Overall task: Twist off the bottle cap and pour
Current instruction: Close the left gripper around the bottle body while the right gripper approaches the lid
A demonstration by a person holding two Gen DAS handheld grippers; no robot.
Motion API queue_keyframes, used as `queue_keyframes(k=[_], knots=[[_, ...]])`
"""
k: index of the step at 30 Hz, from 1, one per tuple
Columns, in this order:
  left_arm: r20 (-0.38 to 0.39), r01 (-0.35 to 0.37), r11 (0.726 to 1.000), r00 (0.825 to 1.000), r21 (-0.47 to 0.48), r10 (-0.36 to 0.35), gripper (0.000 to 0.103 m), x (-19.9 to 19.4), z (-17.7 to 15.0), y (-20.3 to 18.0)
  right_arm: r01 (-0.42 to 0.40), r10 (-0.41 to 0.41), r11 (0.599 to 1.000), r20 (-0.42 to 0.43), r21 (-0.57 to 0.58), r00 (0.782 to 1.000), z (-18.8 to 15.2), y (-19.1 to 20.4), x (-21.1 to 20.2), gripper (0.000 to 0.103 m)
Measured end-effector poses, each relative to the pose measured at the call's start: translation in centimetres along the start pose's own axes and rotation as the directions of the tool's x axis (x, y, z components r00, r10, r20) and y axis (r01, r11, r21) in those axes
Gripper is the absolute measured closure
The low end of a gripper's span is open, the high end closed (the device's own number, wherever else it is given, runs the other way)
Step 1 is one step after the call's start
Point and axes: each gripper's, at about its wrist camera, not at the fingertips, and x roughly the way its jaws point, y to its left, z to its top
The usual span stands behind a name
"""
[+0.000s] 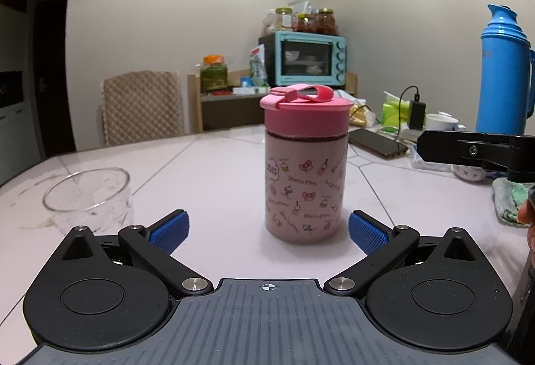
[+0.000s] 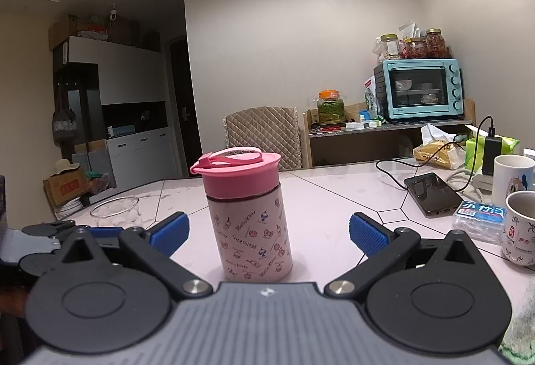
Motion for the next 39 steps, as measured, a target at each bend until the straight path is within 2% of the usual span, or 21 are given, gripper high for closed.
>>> queue_keyframes(k=[39], knots=[[-0.033, 0.127, 0.990, 0.992, 0.067, -0.125, 0.000, 6.6, 1.4, -0.1, -0.062, 0.059, 0.997, -0.050, -0.047, 0.997, 1.8, -0.4, 5.2, 0.000]])
